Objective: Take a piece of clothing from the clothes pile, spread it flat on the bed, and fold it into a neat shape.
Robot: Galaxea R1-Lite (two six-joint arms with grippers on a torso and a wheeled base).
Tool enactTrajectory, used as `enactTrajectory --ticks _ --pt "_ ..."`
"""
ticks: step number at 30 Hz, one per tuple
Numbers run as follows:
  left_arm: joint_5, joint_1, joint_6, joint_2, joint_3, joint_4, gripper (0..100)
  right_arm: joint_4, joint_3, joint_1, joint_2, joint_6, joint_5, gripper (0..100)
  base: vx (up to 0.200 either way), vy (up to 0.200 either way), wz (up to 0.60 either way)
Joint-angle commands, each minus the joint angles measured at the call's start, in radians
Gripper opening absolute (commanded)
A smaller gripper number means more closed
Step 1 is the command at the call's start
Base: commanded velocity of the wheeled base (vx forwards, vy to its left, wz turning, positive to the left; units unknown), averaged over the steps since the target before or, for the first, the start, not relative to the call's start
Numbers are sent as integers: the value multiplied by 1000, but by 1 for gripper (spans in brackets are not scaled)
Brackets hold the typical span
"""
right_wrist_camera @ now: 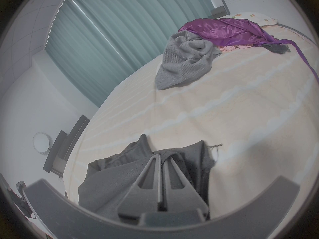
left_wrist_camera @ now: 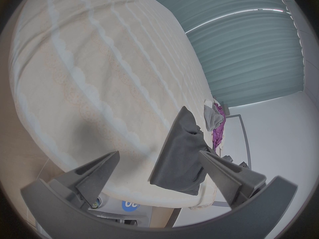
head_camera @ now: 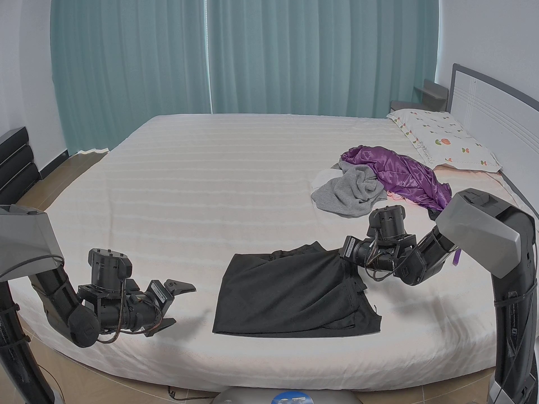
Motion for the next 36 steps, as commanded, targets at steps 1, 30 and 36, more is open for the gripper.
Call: enactTrajectory --ticks 1,30,36 --pt "2 -1 -2 8 -18 0 100 -2 7 -33 -15 5 -1 0 0 0 0" --pt "284 -176 155 386 -767 299 100 0 49 -10 -49 82 2 0 0 0 0" --pt "287 -176 156 449 -918 406 100 -2 43 -15 -38 82 2 0 0 0 0"
